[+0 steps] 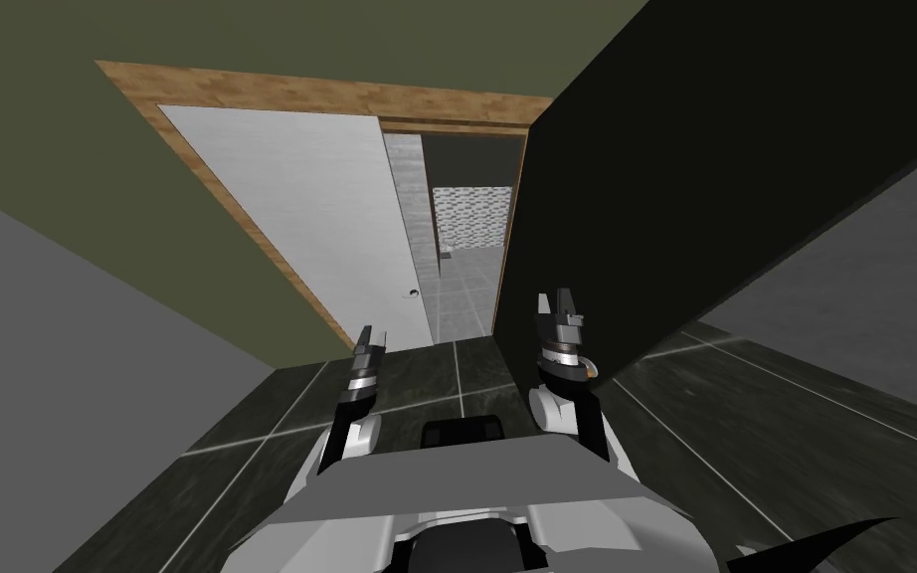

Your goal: Pull the door open

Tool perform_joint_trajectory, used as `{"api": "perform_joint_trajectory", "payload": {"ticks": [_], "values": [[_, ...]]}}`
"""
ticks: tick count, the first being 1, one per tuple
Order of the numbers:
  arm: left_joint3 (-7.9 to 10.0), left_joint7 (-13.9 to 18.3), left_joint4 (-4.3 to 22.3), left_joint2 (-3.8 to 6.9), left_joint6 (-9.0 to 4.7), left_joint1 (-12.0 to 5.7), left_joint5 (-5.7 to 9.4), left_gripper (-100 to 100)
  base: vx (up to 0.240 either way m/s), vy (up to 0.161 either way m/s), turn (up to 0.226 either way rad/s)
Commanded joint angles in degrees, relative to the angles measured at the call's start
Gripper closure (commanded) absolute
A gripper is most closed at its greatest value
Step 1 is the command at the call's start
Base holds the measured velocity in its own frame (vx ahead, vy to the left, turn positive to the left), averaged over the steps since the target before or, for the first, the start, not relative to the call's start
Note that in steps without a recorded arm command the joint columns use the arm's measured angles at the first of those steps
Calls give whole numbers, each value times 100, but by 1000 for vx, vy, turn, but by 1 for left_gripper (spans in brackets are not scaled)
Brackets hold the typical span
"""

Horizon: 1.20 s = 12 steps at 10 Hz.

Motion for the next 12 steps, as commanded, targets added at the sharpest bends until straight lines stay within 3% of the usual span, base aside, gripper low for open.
{"api": "perform_joint_trajectory", "payload": {"ticks": [1, 3, 4, 12], "values": [[35, 25, 201, 32, -13, -65, 19, -100, 97, 28, -35], [68, 47, 473, 59, -58, -137, 36, -100, 93, 11, -37], [68, 47, 473, 59, -58, -137, 36, -100, 67, 7, -5], [203, 136, 1571, 161, -242, -426, 104, -100, 90, 18, -34]]}}
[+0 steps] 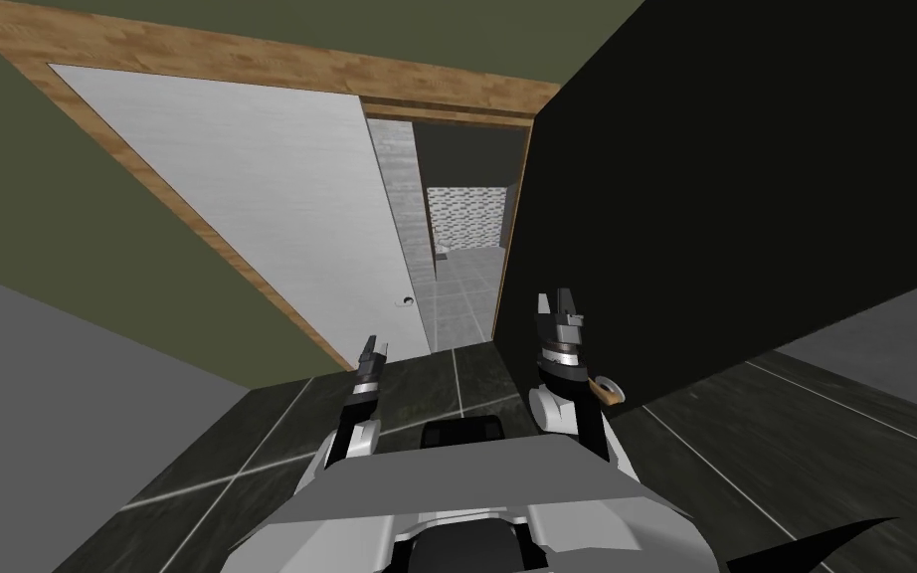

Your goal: Pull the door open

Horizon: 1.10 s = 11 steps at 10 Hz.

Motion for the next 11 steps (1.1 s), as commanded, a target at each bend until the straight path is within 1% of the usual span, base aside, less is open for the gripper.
{"api": "perform_joint_trajectory", "payload": {"ticks": [1, 7, 8, 11], "values": [[36, 28, 258, 34, -58, -69, 20, -100, 95, 19, -30], [134, 93, 1061, 104, -192, -281, 70, -100, 97, 22, -33], [134, 93, 1061, 104, -192, -281, 70, -100, 75, 11, -14], [180, 124, 1439, 135, -255, -381, 94, -100, 72, 15, -31]]}}
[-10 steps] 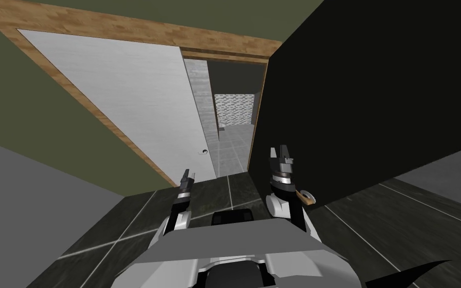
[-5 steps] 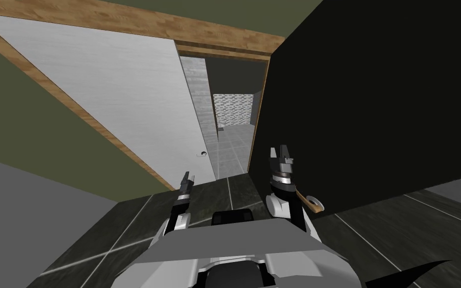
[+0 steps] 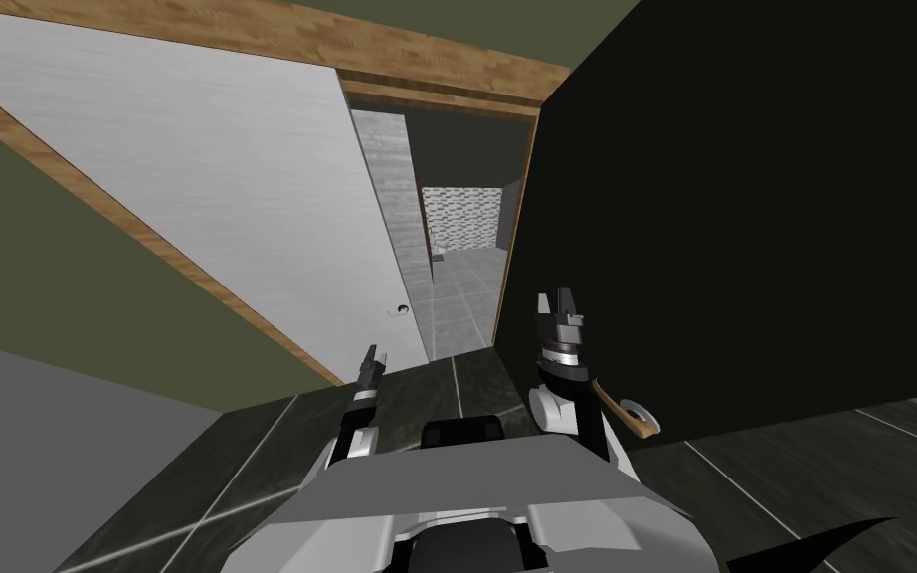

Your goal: Pull the door open

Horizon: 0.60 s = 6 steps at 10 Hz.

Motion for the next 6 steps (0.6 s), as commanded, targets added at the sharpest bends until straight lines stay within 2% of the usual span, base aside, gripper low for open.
{"api": "perform_joint_trajectory", "payload": {"ticks": [1, 6], "values": [[24, 16, 204, 16, -33, -54, 12, -100, 90, 20, -27], [96, 64, 792, 64, -131, -209, 49, -100, 97, 28, -29]]}}
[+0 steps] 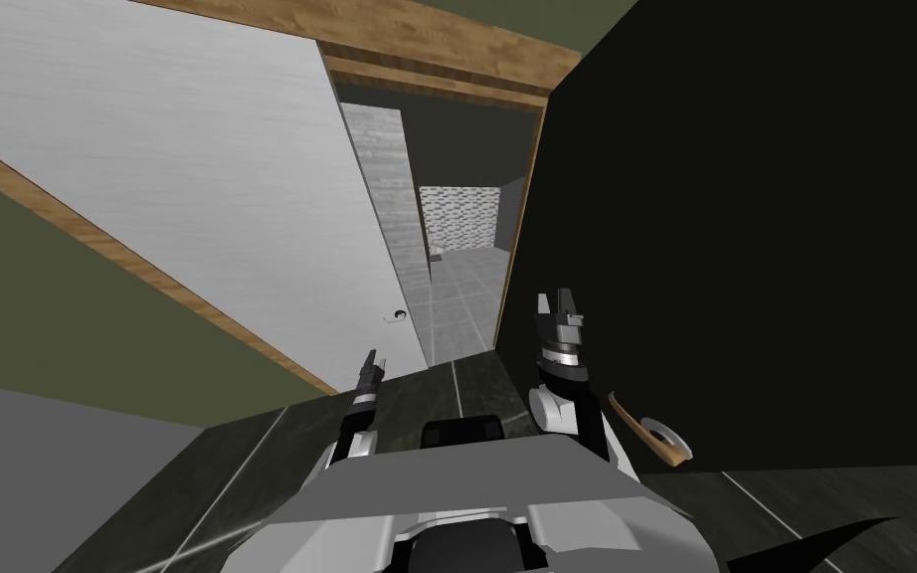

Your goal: Pull the door open

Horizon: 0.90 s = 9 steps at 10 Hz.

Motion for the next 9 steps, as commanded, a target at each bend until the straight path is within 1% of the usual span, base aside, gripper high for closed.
{"api": "perform_joint_trajectory", "payload": {"ticks": [1, 3, 5, 7, 8, 9], "values": [[22, 19, 213, 16, -59, -45, 12, -100, 97, 19, -34], [48, 36, 427, 33, -94, -101, 25, -100, 96, 15, -25], [96, 68, 817, 63, -159, -204, 49, -100, 126, 34, -51], [116, 81, 985, 76, -188, -248, 60, -100, 146, 36, -21], [135, 94, 1141, 88, -214, -289, 70, -100, 128, 28, -36], [145, 100, 1218, 94, -226, -310, 75, -100, 113, 30, -27]]}}
